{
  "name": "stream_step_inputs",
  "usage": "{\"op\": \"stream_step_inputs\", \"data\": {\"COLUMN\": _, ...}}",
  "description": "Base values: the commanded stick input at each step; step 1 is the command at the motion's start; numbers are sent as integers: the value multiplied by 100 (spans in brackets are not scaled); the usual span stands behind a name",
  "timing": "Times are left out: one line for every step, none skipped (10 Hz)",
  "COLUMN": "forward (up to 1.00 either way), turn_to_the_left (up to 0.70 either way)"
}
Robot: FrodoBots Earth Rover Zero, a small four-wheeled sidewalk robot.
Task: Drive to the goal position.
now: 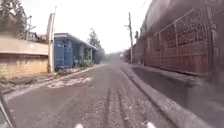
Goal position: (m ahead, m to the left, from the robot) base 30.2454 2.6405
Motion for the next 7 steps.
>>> {"op": "stream_step_inputs", "data": {"forward": 70, "turn_to_the_left": -14}}
{"op": "stream_step_inputs", "data": {"forward": 70, "turn_to_the_left": -14}}
{"op": "stream_step_inputs", "data": {"forward": 70, "turn_to_the_left": -14}}
{"op": "stream_step_inputs", "data": {"forward": 70, "turn_to_the_left": -14}}
{"op": "stream_step_inputs", "data": {"forward": 70, "turn_to_the_left": -14}}
{"op": "stream_step_inputs", "data": {"forward": 70, "turn_to_the_left": -6}}
{"op": "stream_step_inputs", "data": {"forward": 70, "turn_to_the_left": 1}}
